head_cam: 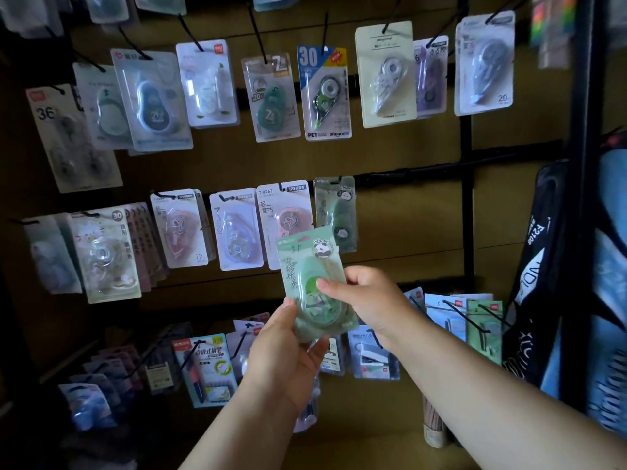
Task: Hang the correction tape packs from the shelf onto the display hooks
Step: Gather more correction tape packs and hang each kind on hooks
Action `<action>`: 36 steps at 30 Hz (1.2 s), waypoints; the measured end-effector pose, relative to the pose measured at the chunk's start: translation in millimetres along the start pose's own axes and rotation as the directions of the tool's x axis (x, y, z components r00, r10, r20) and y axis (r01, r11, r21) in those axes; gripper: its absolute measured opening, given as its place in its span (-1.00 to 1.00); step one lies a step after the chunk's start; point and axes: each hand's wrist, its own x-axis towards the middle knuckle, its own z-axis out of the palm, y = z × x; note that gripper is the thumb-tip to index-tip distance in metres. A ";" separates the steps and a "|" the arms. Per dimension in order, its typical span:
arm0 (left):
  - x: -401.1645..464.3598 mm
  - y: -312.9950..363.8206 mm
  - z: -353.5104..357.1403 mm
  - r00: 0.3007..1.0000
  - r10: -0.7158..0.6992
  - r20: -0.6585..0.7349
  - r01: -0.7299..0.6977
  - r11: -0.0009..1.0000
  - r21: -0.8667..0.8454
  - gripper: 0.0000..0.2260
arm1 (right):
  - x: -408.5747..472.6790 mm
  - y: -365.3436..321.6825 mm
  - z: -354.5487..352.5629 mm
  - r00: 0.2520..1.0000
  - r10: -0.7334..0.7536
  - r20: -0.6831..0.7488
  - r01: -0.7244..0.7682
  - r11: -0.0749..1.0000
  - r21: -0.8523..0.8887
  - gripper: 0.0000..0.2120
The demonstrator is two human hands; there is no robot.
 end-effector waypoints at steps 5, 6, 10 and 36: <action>-2.2 1.6 -5.7 0.999 -0.031 -0.016 0.032 0.994 0.103 -0.74 | 6.5 -12.6 -14.6 0.995 -0.027 -0.095 0.034 0.996 0.079 -0.87; -2.8 1.6 -7.5 0.999 -0.044 -0.022 0.047 0.993 0.104 -0.75 | 9.0 -16.1 -18.5 0.993 -0.038 -0.114 0.048 0.995 0.086 -0.87; -3.7 -0.9 -15.1 0.999 -0.029 -0.031 0.035 0.978 0.207 -0.79 | 21.7 -28.9 -32.3 0.985 -0.057 -0.164 0.074 0.993 0.095 -0.85; 28.7 -26.1 -59.5 0.983 0.177 0.054 -0.165 0.708 0.687 -0.89 | 94.3 -32.2 -33.1 0.945 0.011 -0.326 -0.013 1.000 -0.005 -0.80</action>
